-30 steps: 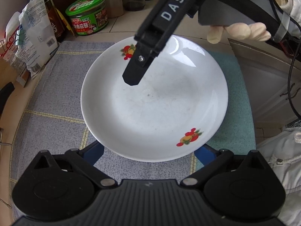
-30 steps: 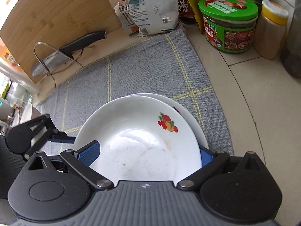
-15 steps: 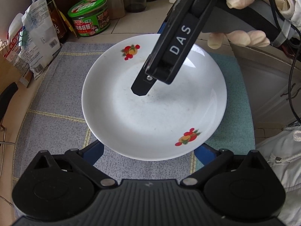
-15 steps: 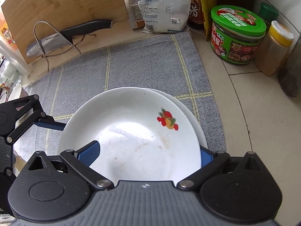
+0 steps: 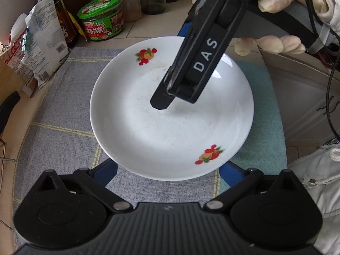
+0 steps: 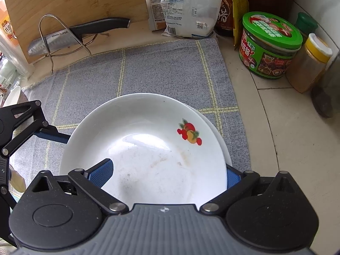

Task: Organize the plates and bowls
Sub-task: 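Lower the fruit-print plate with both tools onto the white plate stack, then open both tools and move them away from the plate stack toward the bowls, then grip the rim of a white bowl with the left tool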

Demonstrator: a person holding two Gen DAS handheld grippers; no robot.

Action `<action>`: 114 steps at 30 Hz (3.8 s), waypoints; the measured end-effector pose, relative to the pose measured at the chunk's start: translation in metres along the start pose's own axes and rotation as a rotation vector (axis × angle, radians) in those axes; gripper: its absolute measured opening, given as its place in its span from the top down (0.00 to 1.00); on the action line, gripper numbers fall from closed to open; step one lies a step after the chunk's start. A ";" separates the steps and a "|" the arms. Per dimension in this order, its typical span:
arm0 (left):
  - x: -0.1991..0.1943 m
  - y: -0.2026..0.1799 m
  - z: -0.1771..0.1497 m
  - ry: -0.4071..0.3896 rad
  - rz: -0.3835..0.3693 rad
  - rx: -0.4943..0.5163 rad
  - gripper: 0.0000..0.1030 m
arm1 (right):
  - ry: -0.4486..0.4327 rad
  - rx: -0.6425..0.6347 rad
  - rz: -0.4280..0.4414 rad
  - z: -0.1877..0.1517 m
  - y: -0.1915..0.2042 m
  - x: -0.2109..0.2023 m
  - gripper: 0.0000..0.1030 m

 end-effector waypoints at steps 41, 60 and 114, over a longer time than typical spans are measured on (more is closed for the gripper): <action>-0.027 0.007 -0.009 -0.147 0.091 -0.172 0.01 | -0.171 -0.067 -0.062 -0.023 0.011 -0.023 0.00; -0.105 -0.012 -0.077 -0.444 0.407 -0.499 0.01 | -0.400 -0.010 -0.154 -0.067 0.065 -0.079 0.00; -0.180 0.154 -0.228 -0.266 0.325 -0.666 0.04 | -0.456 -0.520 0.125 0.004 0.327 -0.011 0.00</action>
Point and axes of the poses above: each gripper's, at about its wrist camera, not at the fingertips, and x roughly the way its jaws point, y to its left, z to its top, the point moved 3 cm from there along x, roughly the way its jaws point, and after that the axes turned 13 degrees about -z, right-handed, at the moved point
